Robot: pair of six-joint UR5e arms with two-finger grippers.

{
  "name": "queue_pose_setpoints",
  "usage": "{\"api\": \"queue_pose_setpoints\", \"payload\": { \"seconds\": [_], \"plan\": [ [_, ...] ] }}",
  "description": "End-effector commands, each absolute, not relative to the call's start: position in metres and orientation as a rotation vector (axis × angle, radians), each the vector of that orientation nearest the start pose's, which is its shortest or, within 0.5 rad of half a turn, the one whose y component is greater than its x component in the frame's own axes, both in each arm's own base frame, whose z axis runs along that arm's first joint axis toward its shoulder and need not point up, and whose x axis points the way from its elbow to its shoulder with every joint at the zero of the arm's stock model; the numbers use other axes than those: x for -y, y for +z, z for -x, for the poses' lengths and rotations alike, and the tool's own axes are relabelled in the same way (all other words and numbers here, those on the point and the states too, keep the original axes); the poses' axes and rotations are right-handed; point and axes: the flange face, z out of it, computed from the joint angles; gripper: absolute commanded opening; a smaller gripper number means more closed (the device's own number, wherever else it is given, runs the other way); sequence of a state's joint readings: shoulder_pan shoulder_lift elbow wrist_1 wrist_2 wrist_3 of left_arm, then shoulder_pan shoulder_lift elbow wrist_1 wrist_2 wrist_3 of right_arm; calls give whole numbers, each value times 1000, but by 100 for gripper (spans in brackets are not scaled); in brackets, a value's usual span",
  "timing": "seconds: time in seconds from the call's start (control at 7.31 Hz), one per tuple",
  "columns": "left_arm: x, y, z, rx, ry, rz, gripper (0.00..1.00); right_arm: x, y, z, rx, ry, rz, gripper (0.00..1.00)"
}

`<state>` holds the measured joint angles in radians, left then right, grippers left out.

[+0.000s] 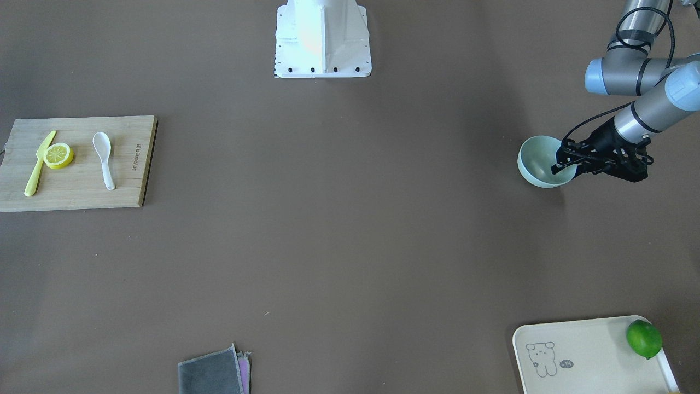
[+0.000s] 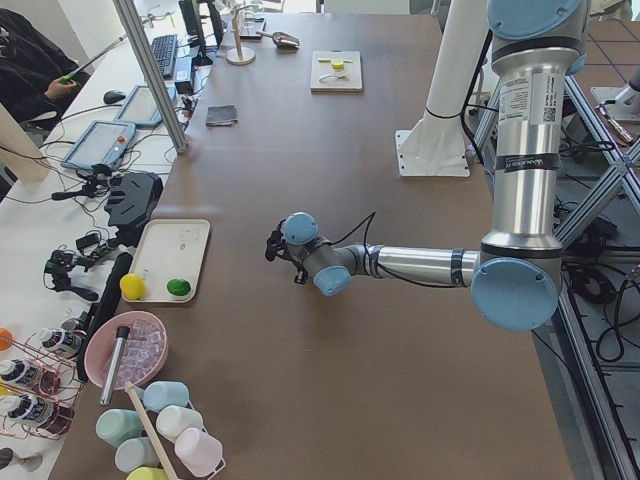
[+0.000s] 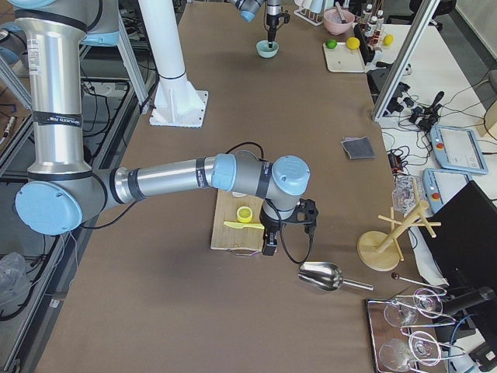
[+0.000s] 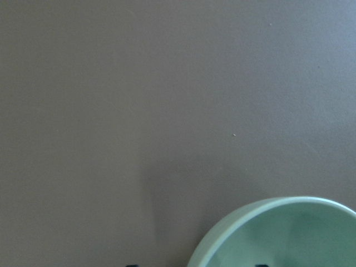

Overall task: Place spoon in bowl
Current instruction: 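Reach the left gripper to the rim of the pale green bowl, then slide the bowl toward table center with the left gripper while the right arm reaches out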

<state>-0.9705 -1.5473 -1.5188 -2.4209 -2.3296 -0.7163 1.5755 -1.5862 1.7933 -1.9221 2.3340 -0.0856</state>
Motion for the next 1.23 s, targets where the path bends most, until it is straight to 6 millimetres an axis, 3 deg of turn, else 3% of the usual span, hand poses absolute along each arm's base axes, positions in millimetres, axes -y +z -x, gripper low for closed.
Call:
{"api": "queue_pose_setpoints", "payload": {
  "seconds": [0.0, 0.14, 0.27, 0.41, 0.55, 0.68, 0.82, 1.09],
  "plan": [
    [450, 581, -235, -1061, 153, -139, 0, 474, 580, -66, 767, -30, 81, 100],
    [452, 542, -241, -1138, 144, -86, 0, 488, 561, -65, 768, -48, 43, 100],
    [468, 497, -247, -1191, 75, -58, 0, 498, 547, -56, 776, -83, 17, 100],
    [497, 437, -269, -1233, 2, -37, 0, 511, 533, -25, 772, -157, -29, 100],
    [525, 380, -291, -1241, -52, -39, 0, 521, 518, 3, 772, -124, -42, 100],
    [538, 327, -331, -1212, -94, -46, 0, 523, 503, 21, 793, -32, -34, 100],
    [523, 303, -386, -1181, -100, -57, 0, 523, 497, 44, 820, -64, -42, 100],
    [515, 271, -440, -1177, -164, -80, 0, 516, 484, 101, 852, -217, -114, 100]
  ]
}}
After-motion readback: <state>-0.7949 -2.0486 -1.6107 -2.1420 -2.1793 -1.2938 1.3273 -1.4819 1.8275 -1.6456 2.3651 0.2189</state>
